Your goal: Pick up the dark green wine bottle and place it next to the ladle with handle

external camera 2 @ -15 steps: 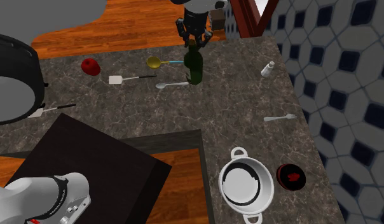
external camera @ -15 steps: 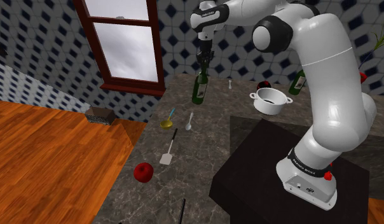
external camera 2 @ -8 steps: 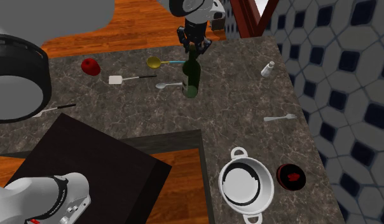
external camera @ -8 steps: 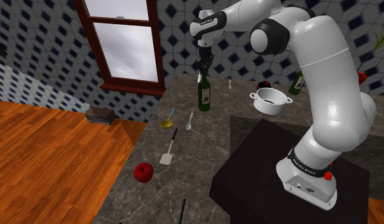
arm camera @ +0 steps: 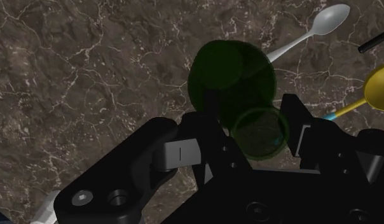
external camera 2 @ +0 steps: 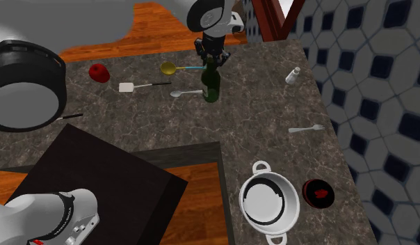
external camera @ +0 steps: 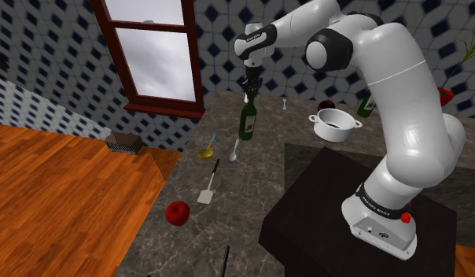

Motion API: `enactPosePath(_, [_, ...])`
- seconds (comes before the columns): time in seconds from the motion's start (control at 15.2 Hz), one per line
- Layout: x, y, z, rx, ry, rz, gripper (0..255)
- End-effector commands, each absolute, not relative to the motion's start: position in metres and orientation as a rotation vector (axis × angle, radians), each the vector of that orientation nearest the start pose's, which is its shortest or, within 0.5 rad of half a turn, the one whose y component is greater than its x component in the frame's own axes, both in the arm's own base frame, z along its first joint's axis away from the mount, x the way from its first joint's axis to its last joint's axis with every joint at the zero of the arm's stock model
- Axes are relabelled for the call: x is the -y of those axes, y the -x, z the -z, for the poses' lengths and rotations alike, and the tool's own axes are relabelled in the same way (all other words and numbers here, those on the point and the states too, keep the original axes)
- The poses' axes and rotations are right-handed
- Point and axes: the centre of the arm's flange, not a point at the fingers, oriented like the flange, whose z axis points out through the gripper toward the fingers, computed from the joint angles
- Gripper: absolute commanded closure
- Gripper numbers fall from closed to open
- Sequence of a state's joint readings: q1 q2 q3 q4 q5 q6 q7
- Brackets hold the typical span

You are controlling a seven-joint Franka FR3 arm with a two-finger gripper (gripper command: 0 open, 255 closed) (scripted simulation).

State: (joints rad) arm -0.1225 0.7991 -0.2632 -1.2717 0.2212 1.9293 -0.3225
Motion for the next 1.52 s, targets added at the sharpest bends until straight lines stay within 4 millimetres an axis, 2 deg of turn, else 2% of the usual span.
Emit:
enactPosePath(0.0, [0.219,-0.701,-0.269,-0.135,3.085,-0.159,255])
enactPosePath(0.46, [0.219,-0.701,-0.269,-0.135,3.085,-0.159,255])
enactPosePath(0.53, [0.219,-0.701,-0.269,-0.135,3.085,-0.159,0])
enactPosePath(0.86, [0.219,-0.701,-0.269,-0.135,3.085,-0.159,0])
enactPosePath(1.12, [0.222,-0.706,-0.319,-0.135,3.085,-0.159,0])
enactPosePath(1.45, [0.222,-0.706,-0.319,-0.135,3.085,-0.159,0])
